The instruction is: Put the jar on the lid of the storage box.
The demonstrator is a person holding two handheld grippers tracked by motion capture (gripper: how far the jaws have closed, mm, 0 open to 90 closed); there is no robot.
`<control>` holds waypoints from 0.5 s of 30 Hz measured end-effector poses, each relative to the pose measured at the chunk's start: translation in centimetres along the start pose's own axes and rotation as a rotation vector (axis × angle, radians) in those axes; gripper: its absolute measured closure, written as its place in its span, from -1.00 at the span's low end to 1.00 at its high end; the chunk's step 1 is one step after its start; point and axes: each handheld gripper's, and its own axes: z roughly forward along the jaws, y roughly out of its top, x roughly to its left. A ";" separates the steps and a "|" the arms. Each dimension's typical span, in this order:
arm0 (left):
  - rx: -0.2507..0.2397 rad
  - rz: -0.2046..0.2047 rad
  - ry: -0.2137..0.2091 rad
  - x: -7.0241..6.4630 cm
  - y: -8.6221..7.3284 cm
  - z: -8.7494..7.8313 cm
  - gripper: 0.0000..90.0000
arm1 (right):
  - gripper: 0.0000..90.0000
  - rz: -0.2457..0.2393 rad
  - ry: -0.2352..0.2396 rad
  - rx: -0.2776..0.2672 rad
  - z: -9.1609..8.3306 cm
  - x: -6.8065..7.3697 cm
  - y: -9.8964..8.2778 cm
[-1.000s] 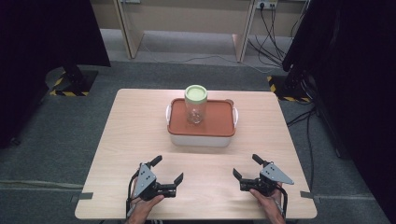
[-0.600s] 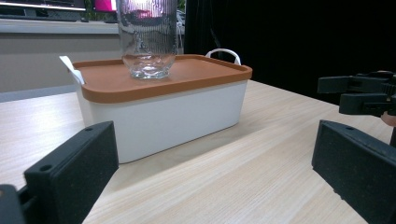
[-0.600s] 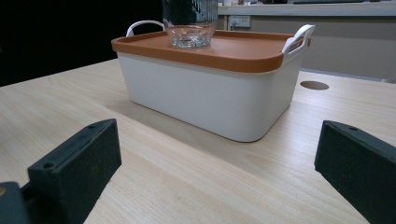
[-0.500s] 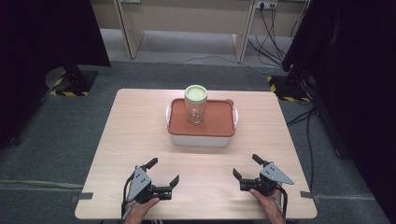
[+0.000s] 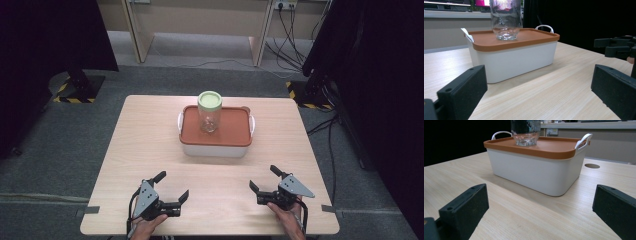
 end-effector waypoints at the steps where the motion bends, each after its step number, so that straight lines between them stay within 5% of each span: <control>1: 0.001 0.001 0.002 0.1 -0.1 -0.1 -1.00 | -0.98 0.001 0.000 0.000 0.0 0.0 0.0; 15: -0.007 0.005 -0.018 -0.2 -0.3 -0.3 -1.00 | -0.98 0.002 0.000 -0.008 -0.1 0.0 0.0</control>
